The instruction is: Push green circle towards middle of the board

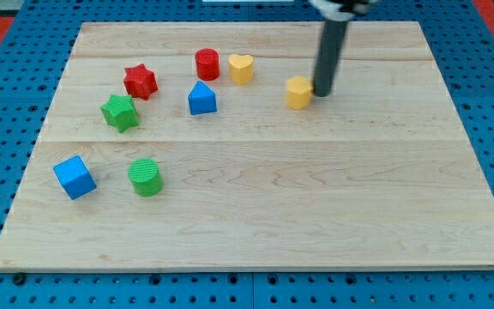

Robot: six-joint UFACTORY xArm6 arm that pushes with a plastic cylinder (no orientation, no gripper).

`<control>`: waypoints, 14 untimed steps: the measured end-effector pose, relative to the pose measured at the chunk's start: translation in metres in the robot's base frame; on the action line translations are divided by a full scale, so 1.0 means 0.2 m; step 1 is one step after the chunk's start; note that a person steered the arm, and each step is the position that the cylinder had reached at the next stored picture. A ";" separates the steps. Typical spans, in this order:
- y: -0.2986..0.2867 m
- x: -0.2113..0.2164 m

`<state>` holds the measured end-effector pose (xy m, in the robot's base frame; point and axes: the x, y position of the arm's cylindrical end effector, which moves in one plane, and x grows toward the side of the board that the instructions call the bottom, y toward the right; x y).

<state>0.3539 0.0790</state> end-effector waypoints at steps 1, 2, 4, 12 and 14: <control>0.13 0.16; 0.05 0.52; -0.57 1.02; -0.79 0.34; -0.61 0.66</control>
<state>0.4861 -0.0426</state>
